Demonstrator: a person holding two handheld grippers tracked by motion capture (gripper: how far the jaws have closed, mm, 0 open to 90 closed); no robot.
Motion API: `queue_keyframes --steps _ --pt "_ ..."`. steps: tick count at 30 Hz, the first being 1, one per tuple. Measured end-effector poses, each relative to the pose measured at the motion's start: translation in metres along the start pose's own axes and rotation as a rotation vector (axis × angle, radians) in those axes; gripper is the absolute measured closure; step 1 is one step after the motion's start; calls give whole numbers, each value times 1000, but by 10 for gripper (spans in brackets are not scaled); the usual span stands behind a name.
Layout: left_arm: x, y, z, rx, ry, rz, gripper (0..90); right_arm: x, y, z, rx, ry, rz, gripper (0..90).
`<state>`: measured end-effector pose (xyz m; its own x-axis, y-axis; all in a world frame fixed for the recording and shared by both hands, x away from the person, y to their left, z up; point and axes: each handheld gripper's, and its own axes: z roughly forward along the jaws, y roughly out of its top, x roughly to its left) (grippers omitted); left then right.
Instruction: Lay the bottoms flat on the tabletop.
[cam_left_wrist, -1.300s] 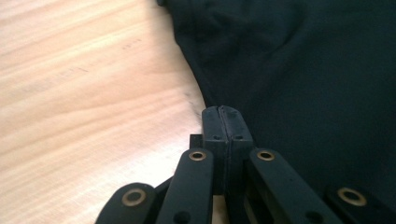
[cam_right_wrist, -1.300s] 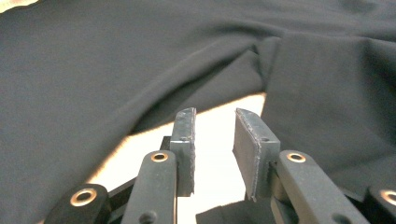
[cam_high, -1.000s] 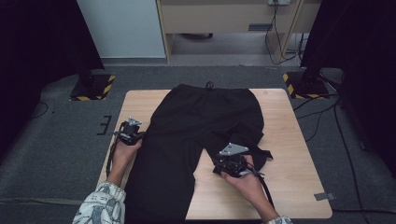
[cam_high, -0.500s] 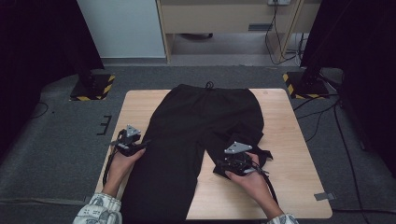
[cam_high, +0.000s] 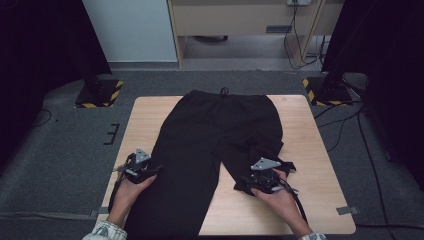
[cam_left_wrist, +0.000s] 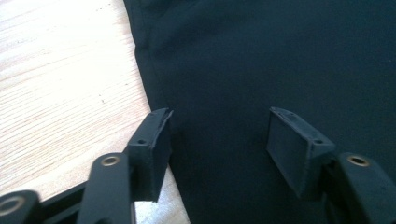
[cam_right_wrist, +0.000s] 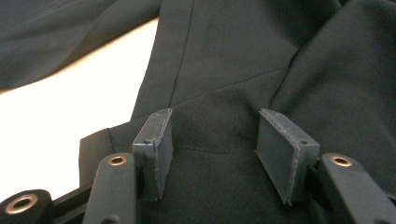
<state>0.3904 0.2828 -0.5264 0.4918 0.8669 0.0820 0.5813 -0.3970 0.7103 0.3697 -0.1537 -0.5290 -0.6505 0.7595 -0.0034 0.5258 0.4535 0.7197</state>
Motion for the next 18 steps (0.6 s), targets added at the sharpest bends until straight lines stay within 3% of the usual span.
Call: queue_keyframes --steps 3,7,11,13,18 --pt "-5 2 -2 -10 -9 -2 326 -1 -6 -14 -14 23 17 451" --pt "-21 4 -7 -26 -68 -16 266 -16 -7 -38 -84 -33 53 404" --pt "-28 6 -8 -32 -87 -17 201 -43 -6 -54 -147 -110 115 342" --pt "-29 6 -6 -33 -90 -21 175 -52 -4 -54 -174 -133 136 314" --pt "-32 5 -3 -16 -94 -20 175 -72 6 -35 -137 -165 143 293"
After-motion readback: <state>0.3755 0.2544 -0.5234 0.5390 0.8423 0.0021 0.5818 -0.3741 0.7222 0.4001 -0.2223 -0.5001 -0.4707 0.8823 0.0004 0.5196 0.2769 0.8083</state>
